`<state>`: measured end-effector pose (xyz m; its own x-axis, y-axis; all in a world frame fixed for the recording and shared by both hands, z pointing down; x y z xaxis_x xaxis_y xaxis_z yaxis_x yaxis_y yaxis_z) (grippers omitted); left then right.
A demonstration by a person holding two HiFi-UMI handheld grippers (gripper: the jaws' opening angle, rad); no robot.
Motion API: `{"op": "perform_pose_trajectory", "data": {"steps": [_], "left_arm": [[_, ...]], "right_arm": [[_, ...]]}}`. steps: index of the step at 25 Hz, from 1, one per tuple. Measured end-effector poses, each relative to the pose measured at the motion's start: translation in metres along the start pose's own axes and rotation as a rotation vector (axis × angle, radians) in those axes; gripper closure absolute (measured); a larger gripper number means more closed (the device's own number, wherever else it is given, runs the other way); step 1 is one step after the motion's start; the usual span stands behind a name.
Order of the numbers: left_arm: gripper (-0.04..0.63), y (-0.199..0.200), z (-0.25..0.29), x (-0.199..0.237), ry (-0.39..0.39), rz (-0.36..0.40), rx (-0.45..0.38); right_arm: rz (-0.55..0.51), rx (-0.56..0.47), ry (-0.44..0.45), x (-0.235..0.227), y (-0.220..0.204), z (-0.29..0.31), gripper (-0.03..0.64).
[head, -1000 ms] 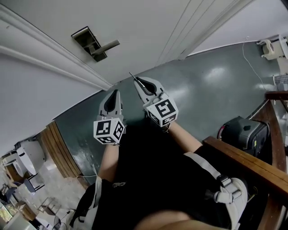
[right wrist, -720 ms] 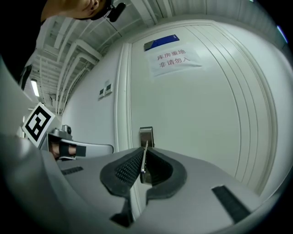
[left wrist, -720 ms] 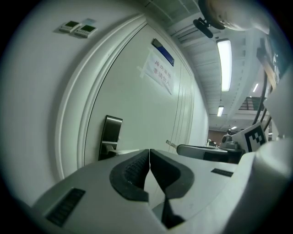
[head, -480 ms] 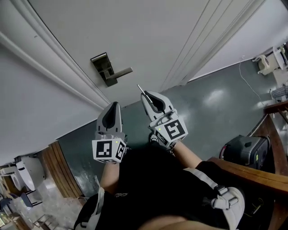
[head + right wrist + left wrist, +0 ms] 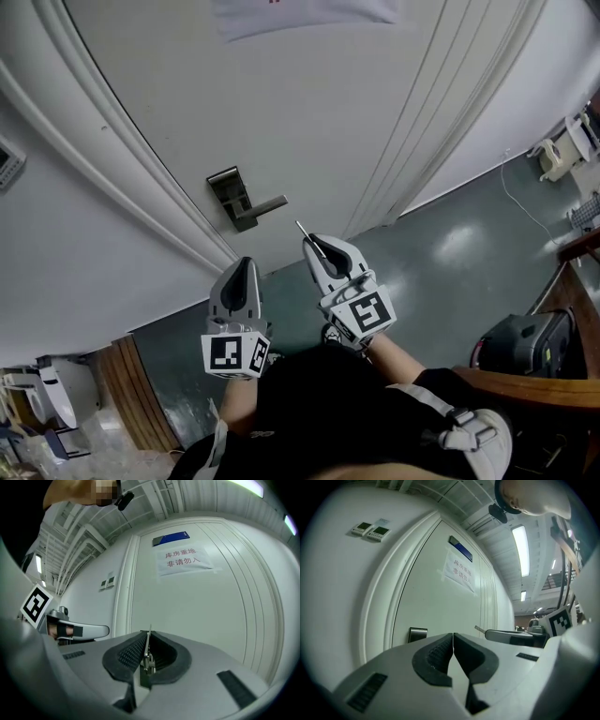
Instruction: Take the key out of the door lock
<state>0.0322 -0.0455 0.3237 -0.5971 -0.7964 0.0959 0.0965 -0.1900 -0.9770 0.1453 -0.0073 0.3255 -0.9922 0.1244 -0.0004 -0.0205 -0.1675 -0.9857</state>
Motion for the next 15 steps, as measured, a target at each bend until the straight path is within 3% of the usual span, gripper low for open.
{"op": "perform_pose_trajectory", "data": {"steps": [15], "left_arm": [[0.571, 0.0002, -0.0015, -0.0018, 0.007, -0.018, -0.011]], "right_arm": [[-0.038, -0.035, 0.014, 0.0014, 0.0068, -0.0079, 0.586]]}}
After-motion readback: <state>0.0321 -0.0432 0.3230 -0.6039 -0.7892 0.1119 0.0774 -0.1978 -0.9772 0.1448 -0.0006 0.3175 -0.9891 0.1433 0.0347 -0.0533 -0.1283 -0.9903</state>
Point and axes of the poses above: the fingertips, and each gripper's own axes: z forward along the fingers, x to its left, y out of its top, the point moved 1 cm from there along -z, backward along the fingers, and after that the axes turned 14 degrees about x, right-handed, at the moved point
